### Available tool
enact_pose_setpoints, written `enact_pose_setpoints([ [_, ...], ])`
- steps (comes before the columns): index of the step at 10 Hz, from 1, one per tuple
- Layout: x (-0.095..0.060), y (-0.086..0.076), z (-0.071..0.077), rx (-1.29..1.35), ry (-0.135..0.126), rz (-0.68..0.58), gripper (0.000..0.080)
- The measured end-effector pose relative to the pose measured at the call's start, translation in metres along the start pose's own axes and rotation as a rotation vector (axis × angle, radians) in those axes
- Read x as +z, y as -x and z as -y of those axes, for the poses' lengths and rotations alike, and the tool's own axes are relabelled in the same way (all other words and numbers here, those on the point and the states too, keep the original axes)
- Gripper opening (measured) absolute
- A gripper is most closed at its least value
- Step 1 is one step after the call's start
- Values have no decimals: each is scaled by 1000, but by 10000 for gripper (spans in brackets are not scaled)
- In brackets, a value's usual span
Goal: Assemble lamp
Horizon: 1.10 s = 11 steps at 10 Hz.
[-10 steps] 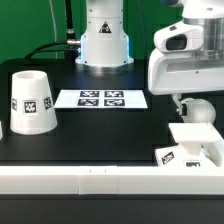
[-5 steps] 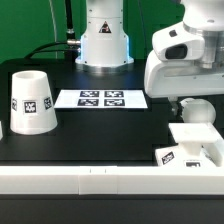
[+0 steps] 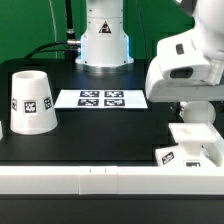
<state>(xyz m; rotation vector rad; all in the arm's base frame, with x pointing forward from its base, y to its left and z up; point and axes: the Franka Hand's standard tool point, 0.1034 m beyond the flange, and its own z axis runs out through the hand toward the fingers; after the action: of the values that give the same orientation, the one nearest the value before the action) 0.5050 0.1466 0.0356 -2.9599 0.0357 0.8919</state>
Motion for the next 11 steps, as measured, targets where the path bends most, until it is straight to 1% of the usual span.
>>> enact_pose_setpoints([
  [1, 2, 4, -2, -7, 8, 76, 699],
  [3, 7, 5, -6, -10, 14, 191, 699],
  [4, 11, 9, -6, -13, 22, 270, 699],
  [5, 13, 8, -5, -17, 26, 328, 699],
  [7, 19, 5, -1, -23, 34, 380, 699],
  [8, 21, 1, 1, -26, 31, 362, 699],
  [10, 26, -1, -3, -23, 31, 359, 699],
  [11, 26, -1, -3, -22, 29, 358, 699],
])
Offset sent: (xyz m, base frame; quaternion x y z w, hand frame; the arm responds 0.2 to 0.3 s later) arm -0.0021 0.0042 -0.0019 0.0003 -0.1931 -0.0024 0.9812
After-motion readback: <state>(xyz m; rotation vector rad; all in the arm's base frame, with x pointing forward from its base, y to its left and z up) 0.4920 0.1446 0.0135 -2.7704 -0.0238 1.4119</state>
